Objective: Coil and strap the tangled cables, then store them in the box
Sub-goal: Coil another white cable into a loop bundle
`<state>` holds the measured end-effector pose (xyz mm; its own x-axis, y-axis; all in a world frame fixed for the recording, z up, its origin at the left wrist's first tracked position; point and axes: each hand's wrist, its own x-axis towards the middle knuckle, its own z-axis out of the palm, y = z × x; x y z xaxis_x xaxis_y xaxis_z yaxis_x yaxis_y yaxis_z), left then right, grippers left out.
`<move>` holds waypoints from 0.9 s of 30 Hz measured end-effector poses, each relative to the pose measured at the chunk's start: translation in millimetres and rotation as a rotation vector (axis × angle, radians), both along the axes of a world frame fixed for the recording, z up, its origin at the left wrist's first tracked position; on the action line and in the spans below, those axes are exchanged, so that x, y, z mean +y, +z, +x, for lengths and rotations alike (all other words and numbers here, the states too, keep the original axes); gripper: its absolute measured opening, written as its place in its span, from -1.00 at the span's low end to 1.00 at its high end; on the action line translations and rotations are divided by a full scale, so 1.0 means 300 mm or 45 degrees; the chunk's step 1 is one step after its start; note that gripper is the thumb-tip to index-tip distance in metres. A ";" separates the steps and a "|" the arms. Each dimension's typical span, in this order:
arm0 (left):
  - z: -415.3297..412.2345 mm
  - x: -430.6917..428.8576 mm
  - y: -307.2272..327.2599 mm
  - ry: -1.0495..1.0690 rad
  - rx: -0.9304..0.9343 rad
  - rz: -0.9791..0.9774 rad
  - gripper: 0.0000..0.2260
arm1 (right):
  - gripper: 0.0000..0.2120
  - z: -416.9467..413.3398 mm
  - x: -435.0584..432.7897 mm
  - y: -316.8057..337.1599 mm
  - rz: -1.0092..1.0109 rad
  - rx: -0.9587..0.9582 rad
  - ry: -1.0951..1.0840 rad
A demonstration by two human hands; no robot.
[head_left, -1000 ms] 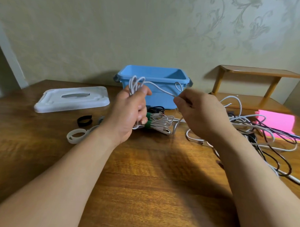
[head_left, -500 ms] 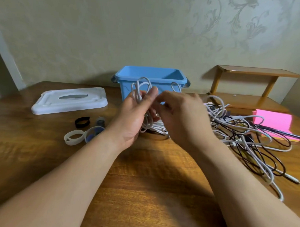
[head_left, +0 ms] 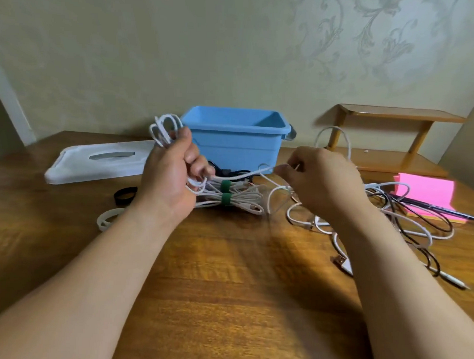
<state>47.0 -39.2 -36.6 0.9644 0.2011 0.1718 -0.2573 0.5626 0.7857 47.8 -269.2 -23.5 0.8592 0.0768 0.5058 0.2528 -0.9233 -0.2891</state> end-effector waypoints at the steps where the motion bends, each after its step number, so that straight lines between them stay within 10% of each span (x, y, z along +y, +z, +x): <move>1: -0.001 -0.002 -0.005 -0.008 -0.003 0.066 -0.69 | -0.69 0.002 -0.002 -0.001 0.015 -0.011 0.003; 12: -0.034 -0.050 -0.038 -0.039 -0.043 0.805 -0.77 | -0.84 -0.013 0.040 -0.008 0.019 -0.234 0.183; 16: -0.051 -0.068 -0.037 -0.095 -0.034 0.878 -0.69 | -0.56 -0.027 0.043 0.006 0.030 -0.264 0.017; 27: -0.085 -0.092 -0.038 -0.379 -0.017 0.966 -0.72 | -0.78 -0.042 0.082 -0.003 -0.219 -0.280 0.156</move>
